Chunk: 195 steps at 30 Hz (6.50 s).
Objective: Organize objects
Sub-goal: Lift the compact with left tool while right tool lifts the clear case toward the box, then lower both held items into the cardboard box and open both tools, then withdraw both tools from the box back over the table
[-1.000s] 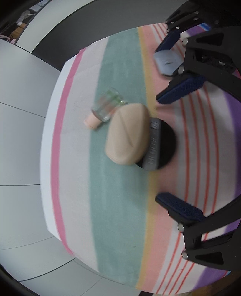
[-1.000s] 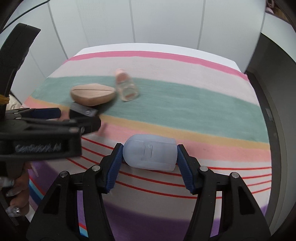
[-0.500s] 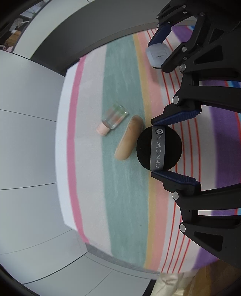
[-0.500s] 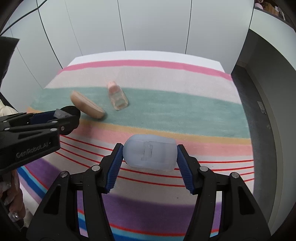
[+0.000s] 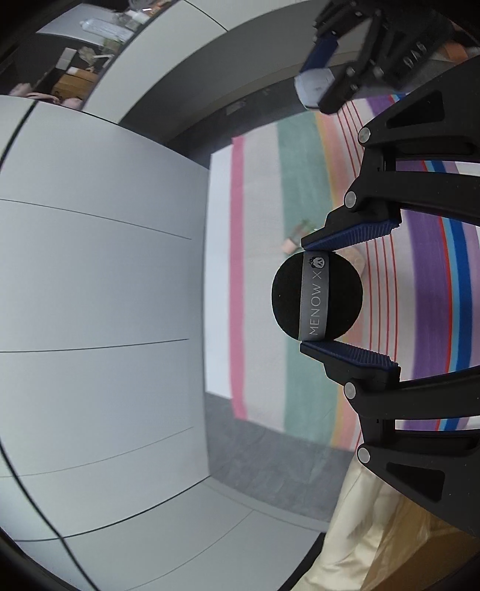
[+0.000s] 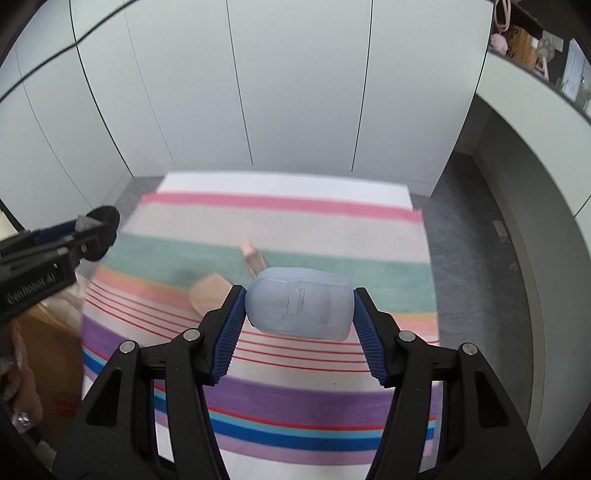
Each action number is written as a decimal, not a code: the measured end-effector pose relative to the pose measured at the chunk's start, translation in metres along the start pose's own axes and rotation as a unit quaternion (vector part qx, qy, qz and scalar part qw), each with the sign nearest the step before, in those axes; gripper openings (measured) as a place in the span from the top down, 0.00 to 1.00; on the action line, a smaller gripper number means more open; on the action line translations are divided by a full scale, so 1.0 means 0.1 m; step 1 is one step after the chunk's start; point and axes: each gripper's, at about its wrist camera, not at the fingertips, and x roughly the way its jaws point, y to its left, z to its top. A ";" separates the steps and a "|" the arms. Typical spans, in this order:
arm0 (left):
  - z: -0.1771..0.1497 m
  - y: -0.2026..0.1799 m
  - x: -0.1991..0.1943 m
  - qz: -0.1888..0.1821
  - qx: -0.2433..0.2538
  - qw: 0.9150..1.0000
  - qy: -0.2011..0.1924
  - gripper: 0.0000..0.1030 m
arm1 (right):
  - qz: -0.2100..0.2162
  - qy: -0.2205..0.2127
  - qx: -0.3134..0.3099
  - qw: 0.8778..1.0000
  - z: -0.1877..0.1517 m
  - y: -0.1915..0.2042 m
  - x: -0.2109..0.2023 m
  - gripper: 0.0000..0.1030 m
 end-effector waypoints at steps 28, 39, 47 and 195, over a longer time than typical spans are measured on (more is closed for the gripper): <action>-0.50 -0.01 -1.48 -0.013 0.041 0.998 -0.049 0.52 | 0.007 -0.038 -0.021 0.999 -0.63 0.13 -1.42 0.41; -1.16 0.21 -1.89 0.002 0.032 0.999 -0.014 0.52 | 0.000 -0.030 -0.033 0.999 -1.25 0.22 -1.86 0.41; -1.57 0.46 -2.14 -0.011 0.021 1.000 0.012 0.52 | 0.021 -0.002 -0.028 0.999 -1.68 0.29 -1.98 0.41; -1.45 0.07 -0.96 -0.012 0.056 0.996 0.064 0.11 | 0.002 0.021 -0.003 1.000 -1.52 0.07 -0.95 0.00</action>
